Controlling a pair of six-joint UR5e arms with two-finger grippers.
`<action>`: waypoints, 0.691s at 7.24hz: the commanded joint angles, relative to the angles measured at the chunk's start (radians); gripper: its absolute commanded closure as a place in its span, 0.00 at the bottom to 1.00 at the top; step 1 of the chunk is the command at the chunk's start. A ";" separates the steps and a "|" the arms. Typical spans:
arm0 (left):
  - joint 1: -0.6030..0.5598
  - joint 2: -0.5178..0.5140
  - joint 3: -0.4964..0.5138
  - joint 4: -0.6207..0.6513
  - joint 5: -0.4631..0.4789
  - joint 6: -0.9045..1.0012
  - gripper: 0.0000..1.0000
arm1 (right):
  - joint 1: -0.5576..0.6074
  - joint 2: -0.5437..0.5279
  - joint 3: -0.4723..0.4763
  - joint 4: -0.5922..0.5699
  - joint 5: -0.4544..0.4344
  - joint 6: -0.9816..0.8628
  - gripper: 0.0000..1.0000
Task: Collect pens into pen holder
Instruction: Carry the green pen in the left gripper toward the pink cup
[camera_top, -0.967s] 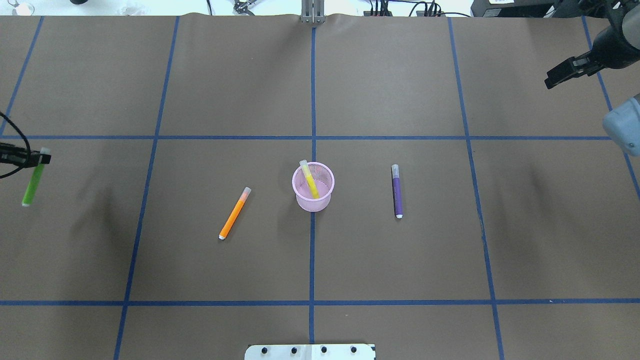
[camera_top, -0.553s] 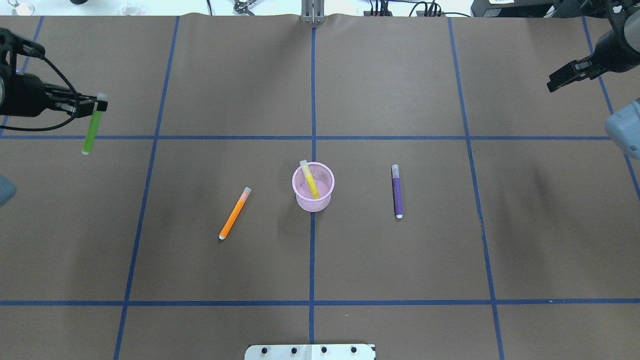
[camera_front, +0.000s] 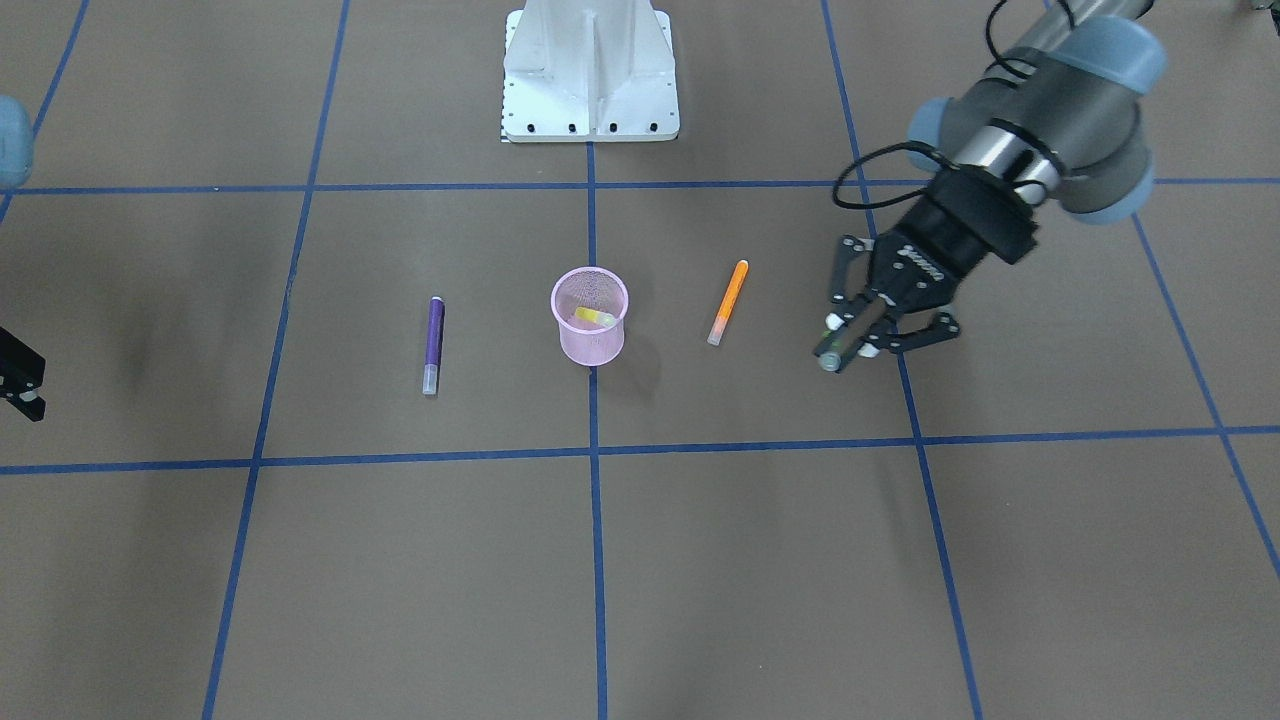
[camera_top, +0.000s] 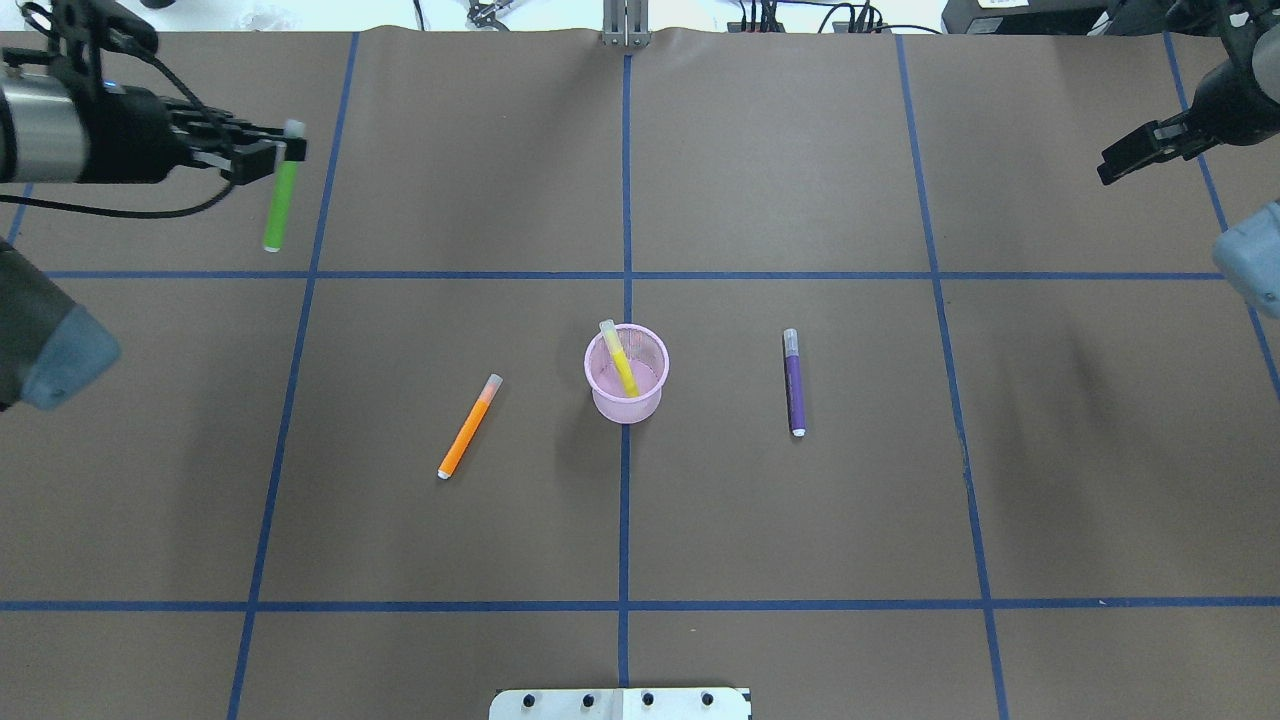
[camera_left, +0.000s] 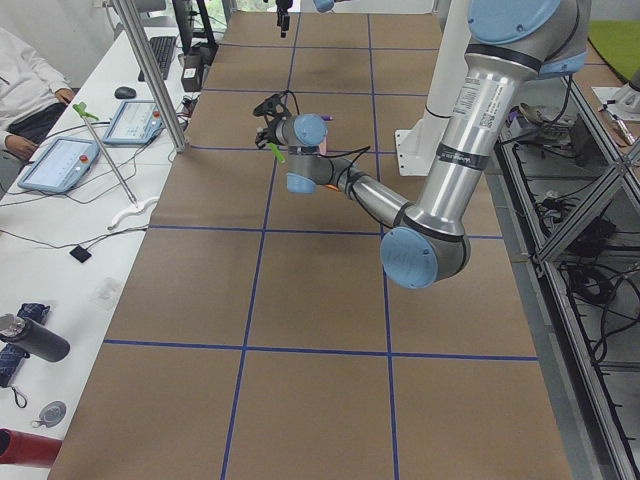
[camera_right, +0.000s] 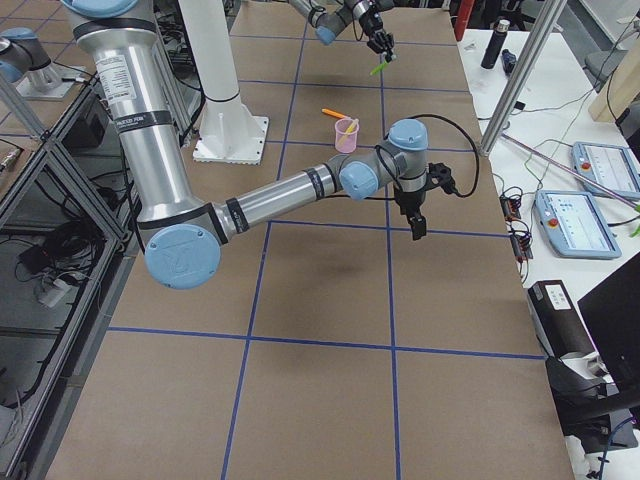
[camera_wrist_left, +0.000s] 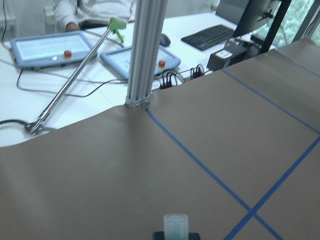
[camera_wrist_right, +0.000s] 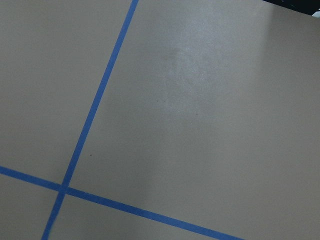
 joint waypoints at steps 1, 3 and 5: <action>0.152 -0.175 0.073 -0.031 0.184 0.006 1.00 | 0.005 0.003 0.001 0.000 0.000 0.004 0.00; 0.225 -0.184 0.175 -0.205 0.319 0.036 1.00 | 0.008 0.005 0.001 0.000 0.000 0.006 0.00; 0.314 -0.244 0.255 -0.290 0.411 0.047 1.00 | 0.009 0.006 0.001 0.000 0.000 0.004 0.00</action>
